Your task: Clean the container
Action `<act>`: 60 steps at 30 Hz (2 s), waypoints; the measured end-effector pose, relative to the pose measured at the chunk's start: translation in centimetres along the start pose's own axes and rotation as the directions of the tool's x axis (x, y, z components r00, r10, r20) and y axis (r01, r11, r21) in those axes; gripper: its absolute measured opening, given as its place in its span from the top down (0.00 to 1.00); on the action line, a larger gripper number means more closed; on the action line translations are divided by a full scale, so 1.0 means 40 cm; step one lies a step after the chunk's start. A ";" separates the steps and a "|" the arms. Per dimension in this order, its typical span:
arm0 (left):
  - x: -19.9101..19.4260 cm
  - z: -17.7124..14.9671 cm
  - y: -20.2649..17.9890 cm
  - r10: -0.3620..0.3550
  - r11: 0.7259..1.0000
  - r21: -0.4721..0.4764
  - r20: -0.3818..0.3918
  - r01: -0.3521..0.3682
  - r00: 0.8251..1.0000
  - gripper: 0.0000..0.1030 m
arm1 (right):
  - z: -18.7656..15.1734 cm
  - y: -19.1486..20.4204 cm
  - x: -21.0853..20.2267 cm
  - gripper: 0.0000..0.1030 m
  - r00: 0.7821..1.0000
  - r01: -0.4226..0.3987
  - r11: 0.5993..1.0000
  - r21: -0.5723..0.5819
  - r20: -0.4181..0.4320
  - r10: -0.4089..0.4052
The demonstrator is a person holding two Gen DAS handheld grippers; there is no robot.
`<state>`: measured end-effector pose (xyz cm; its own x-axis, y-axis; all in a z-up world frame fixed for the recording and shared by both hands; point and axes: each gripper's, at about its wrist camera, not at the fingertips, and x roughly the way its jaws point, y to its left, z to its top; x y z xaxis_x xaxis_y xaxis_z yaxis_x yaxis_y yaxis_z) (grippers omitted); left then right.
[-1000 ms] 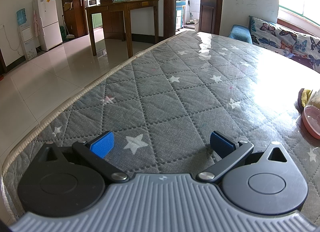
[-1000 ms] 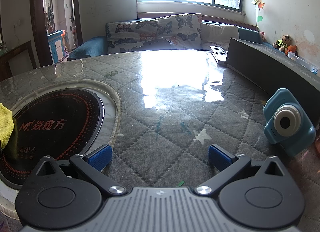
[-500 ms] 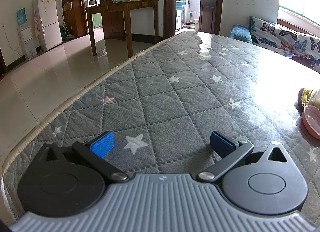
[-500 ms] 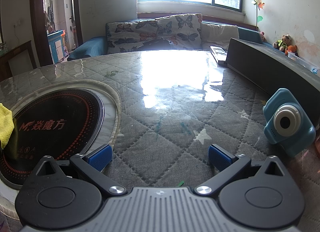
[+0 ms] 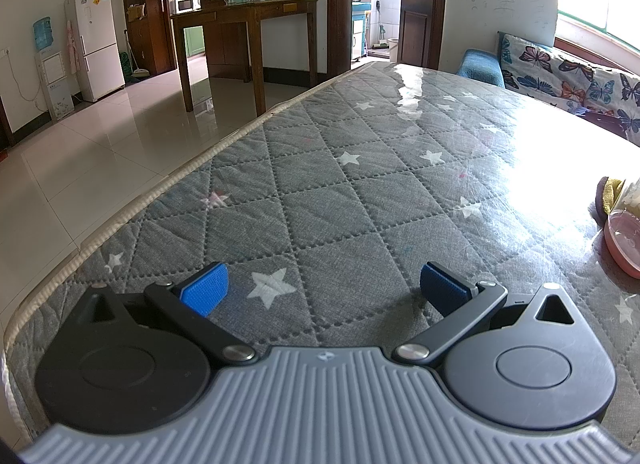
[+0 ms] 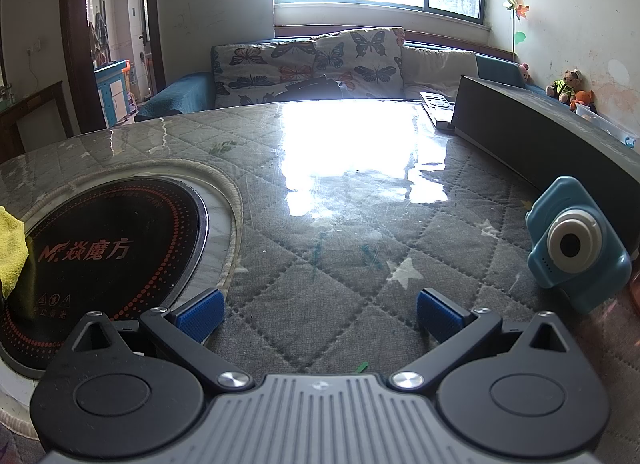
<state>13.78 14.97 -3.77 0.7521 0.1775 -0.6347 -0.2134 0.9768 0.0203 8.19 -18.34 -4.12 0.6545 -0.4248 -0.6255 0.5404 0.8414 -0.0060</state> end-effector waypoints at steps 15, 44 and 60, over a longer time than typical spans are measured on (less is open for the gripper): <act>0.001 0.002 -0.004 0.000 1.000 0.000 0.000 0.000 1.000 0.00 | 0.000 0.000 0.000 0.00 1.000 0.000 1.000 0.000 0.000 0.000; 0.000 0.003 -0.007 0.002 1.000 -0.001 0.000 -0.002 1.000 0.00 | 0.000 0.000 0.000 0.00 1.000 0.000 1.000 0.000 0.000 0.000; 0.000 0.003 -0.007 0.004 1.000 -0.001 -0.001 -0.004 1.000 0.00 | 0.000 0.000 0.000 0.00 1.000 0.000 1.000 0.000 0.000 0.000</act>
<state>13.91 14.70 -3.70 0.7509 0.1813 -0.6351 -0.2171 0.9759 0.0218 8.19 -18.33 -4.11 0.6545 -0.4245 -0.6256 0.5403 0.8414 -0.0058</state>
